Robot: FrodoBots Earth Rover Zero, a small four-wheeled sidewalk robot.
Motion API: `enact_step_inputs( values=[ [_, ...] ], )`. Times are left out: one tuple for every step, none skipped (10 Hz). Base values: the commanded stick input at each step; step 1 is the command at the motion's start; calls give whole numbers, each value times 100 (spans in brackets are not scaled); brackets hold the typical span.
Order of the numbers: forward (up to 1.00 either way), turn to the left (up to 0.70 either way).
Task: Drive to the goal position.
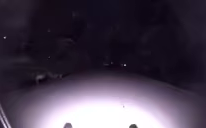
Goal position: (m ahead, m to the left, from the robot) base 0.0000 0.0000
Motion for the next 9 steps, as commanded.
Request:
enact_step_inputs(
  values=[
    [50,0],
    [50,0],
    [50,0],
    [50,0],
    [50,0],
    [50,0],
    [50,0],
    [50,0],
    [50,0]
  ],
)
